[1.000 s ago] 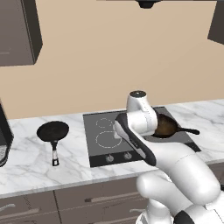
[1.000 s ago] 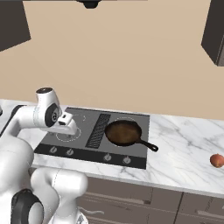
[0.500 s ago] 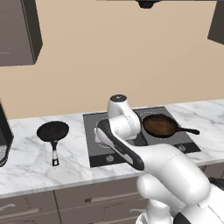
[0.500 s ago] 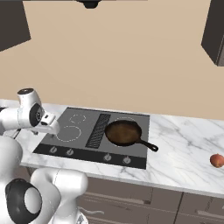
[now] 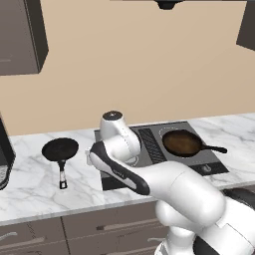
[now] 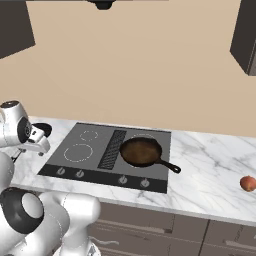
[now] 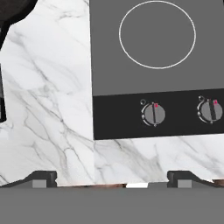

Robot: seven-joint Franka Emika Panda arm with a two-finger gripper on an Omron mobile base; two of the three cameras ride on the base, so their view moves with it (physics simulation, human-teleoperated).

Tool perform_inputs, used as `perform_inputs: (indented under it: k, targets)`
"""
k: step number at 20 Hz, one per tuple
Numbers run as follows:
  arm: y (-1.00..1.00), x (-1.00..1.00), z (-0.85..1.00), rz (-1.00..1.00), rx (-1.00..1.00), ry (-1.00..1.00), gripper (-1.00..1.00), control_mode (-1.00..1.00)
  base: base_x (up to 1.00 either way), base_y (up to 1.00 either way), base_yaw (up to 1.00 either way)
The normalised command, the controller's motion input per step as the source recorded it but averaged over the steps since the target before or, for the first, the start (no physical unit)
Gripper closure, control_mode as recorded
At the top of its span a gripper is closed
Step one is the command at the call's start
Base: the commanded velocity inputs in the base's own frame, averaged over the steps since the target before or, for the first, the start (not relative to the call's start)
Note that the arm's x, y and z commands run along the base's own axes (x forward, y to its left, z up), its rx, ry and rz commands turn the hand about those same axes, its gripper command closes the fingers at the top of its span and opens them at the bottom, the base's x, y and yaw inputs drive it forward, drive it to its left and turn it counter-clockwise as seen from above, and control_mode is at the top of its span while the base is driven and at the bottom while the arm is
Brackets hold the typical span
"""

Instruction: Place both pans onto different burners. Then place the onion and the chicken drumstick on different pans.

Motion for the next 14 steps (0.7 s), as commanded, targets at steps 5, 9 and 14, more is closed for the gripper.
perform_inputs:
  k: [5,9,14]
  targets:
    - [0.62,0.00,0.00,0.00,0.00,0.00,-1.00,-1.00,0.00,0.00,0.00]
    - [0.48,0.12,-0.01,0.00,0.04,0.00,-1.00,-1.00,0.00,0.00,0.00]
    - [0.41,0.14,-0.05,0.00,0.02,-0.01,-1.00,-1.00,0.00,0.00,0.00]
